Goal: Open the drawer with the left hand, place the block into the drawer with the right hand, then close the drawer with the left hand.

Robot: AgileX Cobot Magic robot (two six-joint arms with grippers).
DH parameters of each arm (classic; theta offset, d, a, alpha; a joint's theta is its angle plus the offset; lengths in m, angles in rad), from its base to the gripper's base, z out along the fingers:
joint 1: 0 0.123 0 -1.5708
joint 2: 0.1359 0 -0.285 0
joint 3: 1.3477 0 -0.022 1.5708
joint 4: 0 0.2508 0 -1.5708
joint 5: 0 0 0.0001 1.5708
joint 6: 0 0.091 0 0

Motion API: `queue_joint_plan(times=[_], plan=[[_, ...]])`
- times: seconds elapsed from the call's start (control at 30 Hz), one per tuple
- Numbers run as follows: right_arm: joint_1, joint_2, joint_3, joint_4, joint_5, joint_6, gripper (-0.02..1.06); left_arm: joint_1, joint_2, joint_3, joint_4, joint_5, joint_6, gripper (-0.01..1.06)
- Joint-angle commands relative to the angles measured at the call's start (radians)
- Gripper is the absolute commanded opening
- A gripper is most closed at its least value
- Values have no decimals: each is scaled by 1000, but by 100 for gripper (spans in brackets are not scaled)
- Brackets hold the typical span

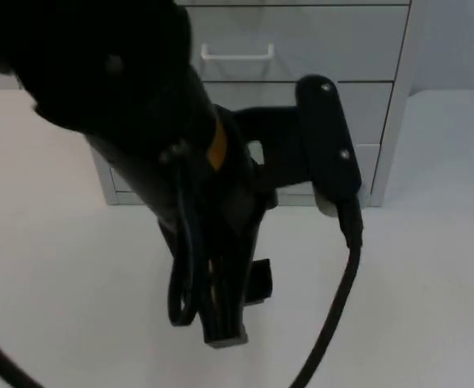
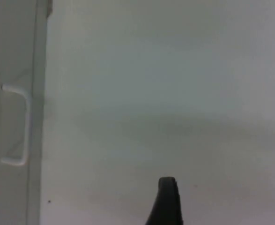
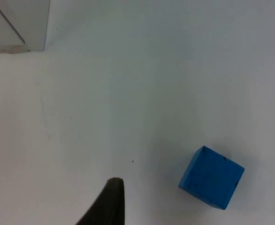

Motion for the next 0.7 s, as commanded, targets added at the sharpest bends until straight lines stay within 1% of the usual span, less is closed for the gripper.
queue_joint_plan(times=[0.0,0.13,0.17,0.27,0.3,0.33,0.43,0.47,0.5,0.53,0.6,0.67], plan=[[4,0,-6,0,-13,2,105,-7,38,-21,103,-28,-54,66],[4,0,-6,0,-13,2,105,-7,127,-36,426,-52,-288,66],[4,0,-6,0,-13,2,105,-7,127,-36,426,-52,-288,66],[4,0,-6,0,-13,2,105,-7,192,-36,697,-63,-436,66],[4,0,-6,0,-13,2,105,-7,212,-36,768,-66,-463,66],[4,0,-6,0,-13,2,105,-7,212,-36,768,-66,-463,66],[4,0,-6,0,-13,2,105,9,271,-37,987,-105,-586,64],[4,0,-6,0,-13,2,105,19,286,-40,1038,-112,-625,63],[4,0,-6,0,-13,2,105,19,286,-40,1038,-112,-625,63],[4,0,-6,0,-13,2,105,32,302,-42,1083,-121,-669,61],[4,0,-6,0,-13,2,105,48,331,-44,1166,-151,-710,61],[4,0,-6,0,-13,2,105,55,342,-49,1177,-160,-717,61]])
